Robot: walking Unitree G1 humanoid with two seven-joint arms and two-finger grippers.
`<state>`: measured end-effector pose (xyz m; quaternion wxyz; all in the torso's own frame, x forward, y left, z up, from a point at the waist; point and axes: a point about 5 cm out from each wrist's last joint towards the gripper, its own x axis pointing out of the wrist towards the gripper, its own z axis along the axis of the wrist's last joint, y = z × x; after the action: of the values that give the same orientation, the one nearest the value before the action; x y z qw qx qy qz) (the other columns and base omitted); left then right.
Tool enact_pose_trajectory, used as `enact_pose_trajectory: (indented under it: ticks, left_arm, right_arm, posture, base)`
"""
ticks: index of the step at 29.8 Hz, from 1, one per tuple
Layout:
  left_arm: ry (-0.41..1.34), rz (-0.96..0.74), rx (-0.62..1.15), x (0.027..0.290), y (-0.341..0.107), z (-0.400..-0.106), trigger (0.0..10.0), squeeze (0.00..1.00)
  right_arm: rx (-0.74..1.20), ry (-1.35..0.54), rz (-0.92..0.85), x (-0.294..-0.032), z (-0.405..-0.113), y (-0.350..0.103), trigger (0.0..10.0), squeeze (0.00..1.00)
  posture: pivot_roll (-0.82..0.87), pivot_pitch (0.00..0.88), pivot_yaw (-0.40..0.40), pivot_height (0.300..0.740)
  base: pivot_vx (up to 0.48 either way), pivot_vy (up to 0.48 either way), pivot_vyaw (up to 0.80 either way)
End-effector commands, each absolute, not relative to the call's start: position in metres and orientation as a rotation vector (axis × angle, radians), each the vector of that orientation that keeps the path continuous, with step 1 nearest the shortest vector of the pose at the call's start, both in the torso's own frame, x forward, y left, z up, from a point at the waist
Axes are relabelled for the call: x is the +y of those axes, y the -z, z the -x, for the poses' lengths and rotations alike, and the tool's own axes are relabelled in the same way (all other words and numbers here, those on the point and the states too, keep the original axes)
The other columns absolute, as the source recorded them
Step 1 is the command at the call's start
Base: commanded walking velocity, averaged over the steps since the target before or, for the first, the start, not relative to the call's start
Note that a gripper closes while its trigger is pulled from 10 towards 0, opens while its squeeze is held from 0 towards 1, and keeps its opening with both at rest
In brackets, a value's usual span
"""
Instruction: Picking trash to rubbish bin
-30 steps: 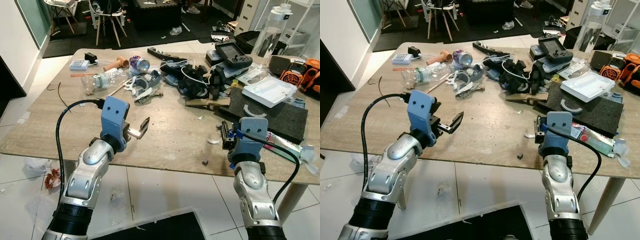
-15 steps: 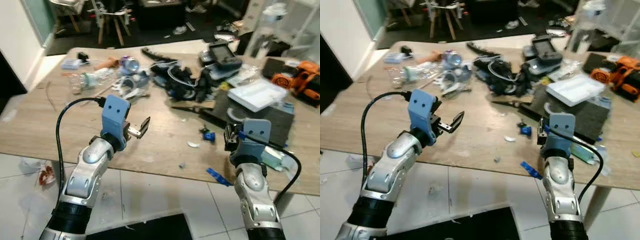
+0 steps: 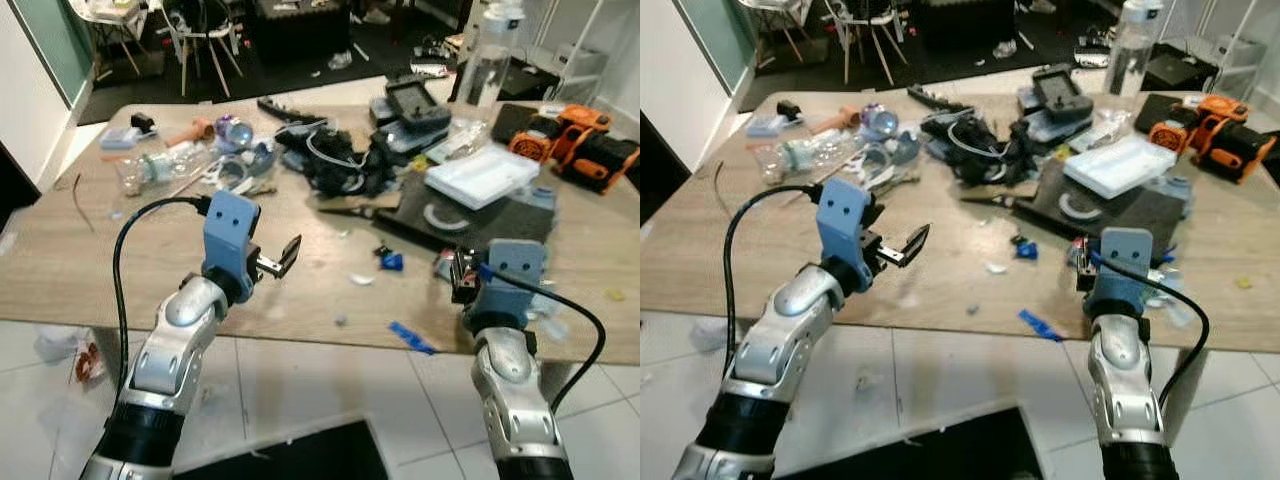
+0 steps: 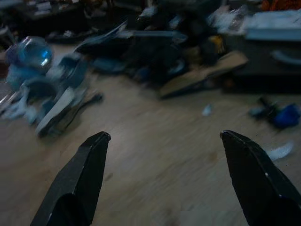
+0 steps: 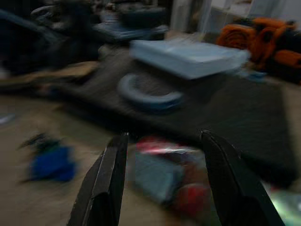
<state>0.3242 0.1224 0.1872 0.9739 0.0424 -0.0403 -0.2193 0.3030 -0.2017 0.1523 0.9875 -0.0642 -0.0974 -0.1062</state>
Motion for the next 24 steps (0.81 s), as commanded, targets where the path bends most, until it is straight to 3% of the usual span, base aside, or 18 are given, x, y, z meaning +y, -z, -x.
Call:
enact_pose_trajectory:
  ticks: [1,9,10,11,12,24]
  left_arm:
    - [0.433,-0.099,-0.058,0.125,-0.182,-0.324,10.0,0.00]
    - [0.513,-0.074,-0.084,0.116,-0.185,-0.319,10.0,0.00]
    - [0.532,-0.079,-0.091,0.115,-0.186,-0.318,10.0,0.00]
    - [0.532,-0.079,-0.091,0.115,-0.186,-0.318,10.0,0.00]
    - [0.549,-0.071,-0.099,0.114,-0.188,-0.317,10.0,0.00]
    - [0.649,-0.058,-0.137,0.110,-0.196,-0.314,10.0,0.00]
  right_arm:
    - [-0.189,0.209,0.130,-0.200,-0.302,-0.151,10.0,0.00]
    - [-0.153,0.267,0.166,-0.210,-0.299,-0.146,10.0,0.00]
    - [-0.145,0.298,0.157,-0.214,-0.298,-0.146,10.0,0.33]
    - [-0.145,0.298,0.157,-0.214,-0.298,-0.146,10.0,0.33]
    - [-0.155,0.315,0.159,-0.218,-0.297,-0.148,10.0,1.00]
    - [-0.188,0.447,0.281,-0.253,-0.291,-0.160,10.0,1.00]
  posture:
    - [-0.01,0.142,0.071,0.740]
    - [-0.02,0.144,0.071,0.740]
    - [-0.01,0.145,0.070,0.740]
    - [-0.01,0.145,0.070,0.740]
    - [-0.02,0.145,0.070,0.740]
    - [-0.02,0.148,0.083,0.740]
  base:
    - [0.000,0.000,0.00]
    - [0.000,0.000,0.00]
    - [0.000,0.000,0.00]
    - [0.000,0.000,0.00]
    - [0.000,0.000,0.00]
    - [0.000,0.000,0.00]
